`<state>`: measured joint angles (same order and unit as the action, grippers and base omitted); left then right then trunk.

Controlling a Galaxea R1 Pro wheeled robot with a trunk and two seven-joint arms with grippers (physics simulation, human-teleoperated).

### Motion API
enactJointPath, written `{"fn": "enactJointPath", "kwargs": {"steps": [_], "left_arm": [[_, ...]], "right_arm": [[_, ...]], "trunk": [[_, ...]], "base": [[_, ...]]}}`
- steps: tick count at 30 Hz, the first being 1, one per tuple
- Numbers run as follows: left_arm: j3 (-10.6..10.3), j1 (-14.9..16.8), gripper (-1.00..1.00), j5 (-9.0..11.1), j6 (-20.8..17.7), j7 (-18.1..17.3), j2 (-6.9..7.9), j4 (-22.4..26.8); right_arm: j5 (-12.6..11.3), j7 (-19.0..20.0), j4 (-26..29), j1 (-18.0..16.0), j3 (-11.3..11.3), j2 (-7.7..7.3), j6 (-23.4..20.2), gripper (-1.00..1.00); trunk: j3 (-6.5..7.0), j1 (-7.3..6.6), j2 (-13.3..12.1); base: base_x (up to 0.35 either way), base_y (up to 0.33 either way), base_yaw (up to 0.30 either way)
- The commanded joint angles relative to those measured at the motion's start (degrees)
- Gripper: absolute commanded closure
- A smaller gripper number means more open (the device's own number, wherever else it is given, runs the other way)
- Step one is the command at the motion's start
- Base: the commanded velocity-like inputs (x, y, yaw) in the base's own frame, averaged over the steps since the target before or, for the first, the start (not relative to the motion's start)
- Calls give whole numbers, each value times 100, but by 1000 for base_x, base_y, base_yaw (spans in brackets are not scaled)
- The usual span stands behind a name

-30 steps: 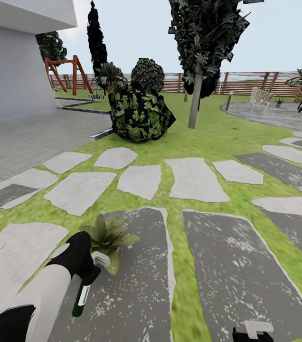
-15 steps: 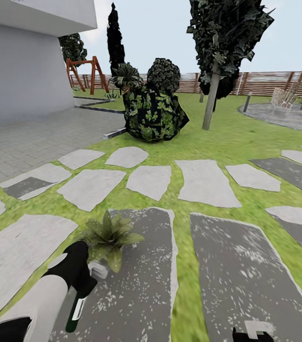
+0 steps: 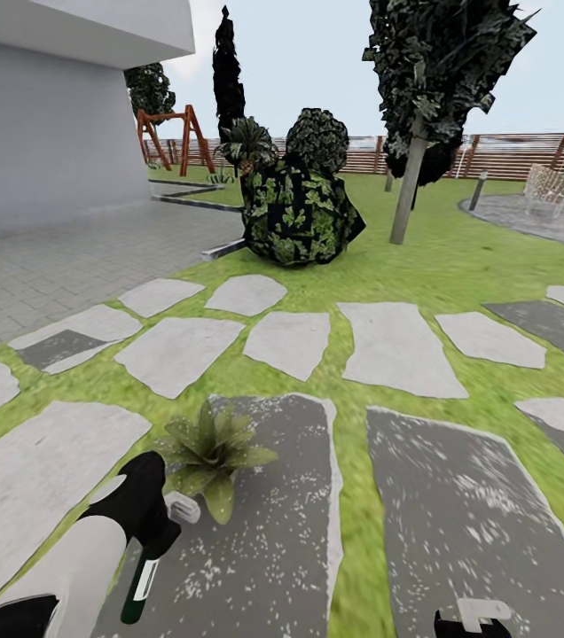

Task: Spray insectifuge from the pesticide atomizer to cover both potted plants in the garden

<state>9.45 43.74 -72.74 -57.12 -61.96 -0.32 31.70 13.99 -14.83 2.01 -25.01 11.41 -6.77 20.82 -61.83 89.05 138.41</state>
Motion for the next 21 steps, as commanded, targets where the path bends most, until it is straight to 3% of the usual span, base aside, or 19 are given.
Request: {"fn": "enactJointPath", "kwargs": {"steps": [1,5,13,16,18,21], "left_arm": [[21,3,100,-48,-27,-53,-4,5],[-1,-1,100,-55,-27,-48,-6,-13],[3,-58,100,-62,-27,109,1,10],[-31,-59,100,-74,-27,177,-38,40],[8,-59,100,-72,-33,482,-94,68],[47,-59,100,-40,-36,584,-204,79]], "right_arm": [[62,-19,-8,-4,45,0,18,-100],[62,-19,-8,-4,45,0,18,-100],[67,-17,-15,-4,45,0,18,-100],[68,-13,-16,-6,45,0,18,-100],[69,-12,-16,-5,45,0,18,-100],[67,-12,-15,-4,45,0,18,-100]], "trunk": [[-5,-1,2],[-5,-1,2],[-5,-1,2],[-5,-1,2],[-5,-1,2],[-5,-1,2]], "base": [[21,0,0],[5,0,49],[0,0,204],[0,0,30],[0,0,4],[2,0,1]]}}
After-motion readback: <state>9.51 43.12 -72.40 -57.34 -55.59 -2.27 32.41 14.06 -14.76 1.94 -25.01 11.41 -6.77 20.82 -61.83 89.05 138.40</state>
